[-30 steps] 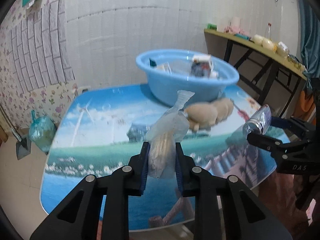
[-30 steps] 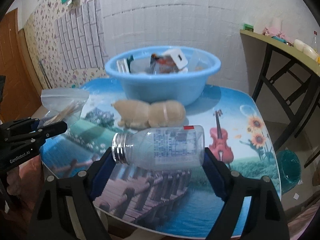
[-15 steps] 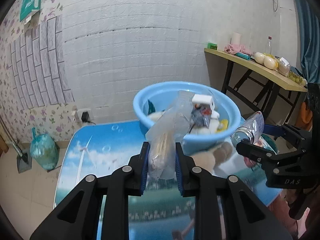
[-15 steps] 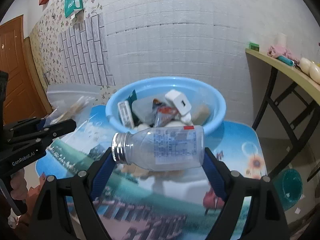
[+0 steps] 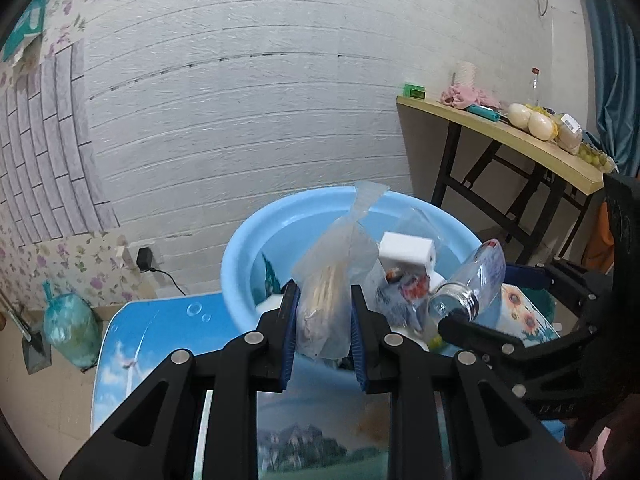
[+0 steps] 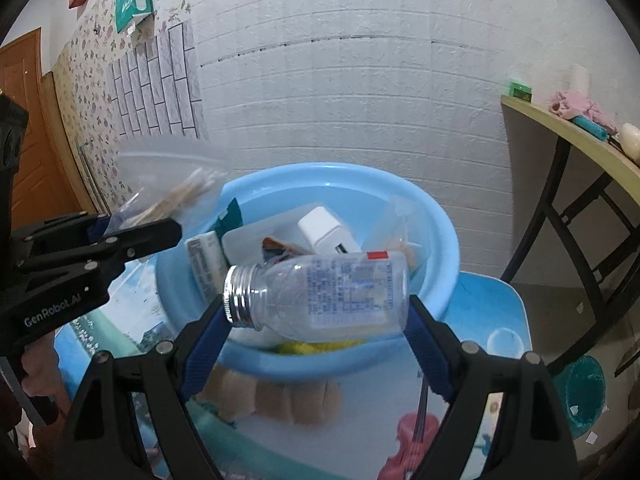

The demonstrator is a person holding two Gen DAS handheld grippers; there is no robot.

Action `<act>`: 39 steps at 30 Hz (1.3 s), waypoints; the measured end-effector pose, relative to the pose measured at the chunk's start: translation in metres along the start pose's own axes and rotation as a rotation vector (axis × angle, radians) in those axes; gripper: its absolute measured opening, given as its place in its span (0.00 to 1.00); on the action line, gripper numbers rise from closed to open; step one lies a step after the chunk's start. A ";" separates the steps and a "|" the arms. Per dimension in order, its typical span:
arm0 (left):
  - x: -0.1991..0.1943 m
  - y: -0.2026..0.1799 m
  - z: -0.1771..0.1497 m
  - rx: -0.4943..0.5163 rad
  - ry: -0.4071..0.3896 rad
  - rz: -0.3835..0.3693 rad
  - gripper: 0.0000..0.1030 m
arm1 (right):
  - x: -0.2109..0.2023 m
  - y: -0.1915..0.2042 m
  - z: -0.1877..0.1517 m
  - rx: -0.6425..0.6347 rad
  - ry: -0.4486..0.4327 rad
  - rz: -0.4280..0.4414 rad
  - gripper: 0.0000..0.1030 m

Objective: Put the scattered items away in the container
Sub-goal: 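Carry the swab bag and bottle over the basin and open both grippers, then reach both grippers to the beige plush toy beside the basin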

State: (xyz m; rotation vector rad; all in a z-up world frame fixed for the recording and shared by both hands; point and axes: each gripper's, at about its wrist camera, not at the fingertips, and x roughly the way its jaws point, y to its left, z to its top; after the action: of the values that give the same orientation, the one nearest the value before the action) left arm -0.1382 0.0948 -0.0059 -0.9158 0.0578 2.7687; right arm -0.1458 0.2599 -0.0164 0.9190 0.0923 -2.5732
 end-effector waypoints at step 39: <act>-0.022 0.011 -0.035 -0.041 0.022 0.044 0.78 | -0.028 -0.012 -0.017 0.061 -0.021 -0.025 0.87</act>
State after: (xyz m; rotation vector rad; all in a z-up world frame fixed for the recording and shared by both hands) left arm -0.1028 0.0758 -0.0217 -0.9666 0.0248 2.8104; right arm -0.1214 0.2838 -0.0131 0.9183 0.0196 -2.6214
